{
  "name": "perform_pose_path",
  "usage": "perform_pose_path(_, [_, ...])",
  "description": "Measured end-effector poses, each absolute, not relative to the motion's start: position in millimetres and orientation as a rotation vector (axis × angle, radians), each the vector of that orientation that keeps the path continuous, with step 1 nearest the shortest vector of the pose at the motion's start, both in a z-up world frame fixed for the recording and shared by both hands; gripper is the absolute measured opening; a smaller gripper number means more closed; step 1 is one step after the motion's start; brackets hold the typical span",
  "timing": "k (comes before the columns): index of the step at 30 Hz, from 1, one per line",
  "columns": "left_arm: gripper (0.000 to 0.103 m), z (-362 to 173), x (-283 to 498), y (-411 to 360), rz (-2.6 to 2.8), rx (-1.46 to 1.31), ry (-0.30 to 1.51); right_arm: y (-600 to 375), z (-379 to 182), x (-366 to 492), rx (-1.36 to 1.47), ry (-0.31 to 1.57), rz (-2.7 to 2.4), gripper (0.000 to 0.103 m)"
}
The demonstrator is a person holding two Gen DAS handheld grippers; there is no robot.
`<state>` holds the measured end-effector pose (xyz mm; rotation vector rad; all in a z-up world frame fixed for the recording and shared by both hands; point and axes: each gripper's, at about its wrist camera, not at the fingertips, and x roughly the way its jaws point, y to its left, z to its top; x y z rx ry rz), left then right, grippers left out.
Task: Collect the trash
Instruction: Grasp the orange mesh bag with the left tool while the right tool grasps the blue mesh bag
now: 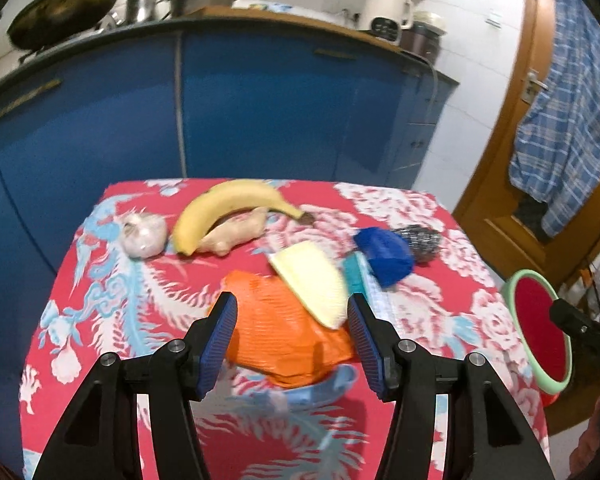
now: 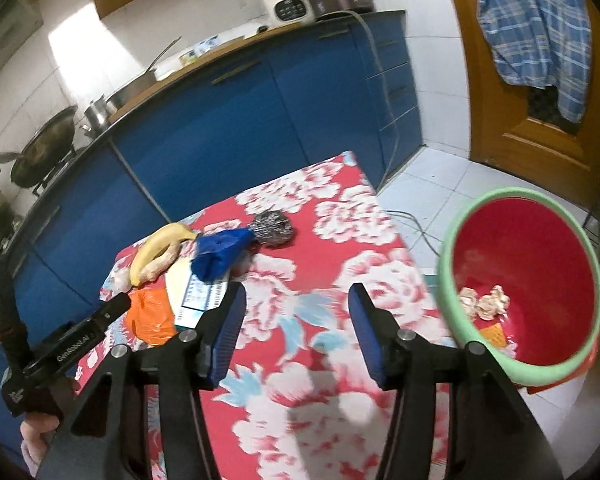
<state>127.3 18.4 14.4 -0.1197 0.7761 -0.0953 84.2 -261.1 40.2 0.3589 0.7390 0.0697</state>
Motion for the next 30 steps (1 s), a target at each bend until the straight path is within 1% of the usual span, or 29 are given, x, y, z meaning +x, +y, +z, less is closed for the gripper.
perform_pose_path(12, [0.060,-14,148,57,-0.020,-0.211,0.823,-207,23,147,0.337,0.811,0.145,0.056])
perform_pose_path(30, [0.061,-35,159,63,-0.047,-0.258,0.868,-183,-11,232,0.384,0.913,0.125,0.056])
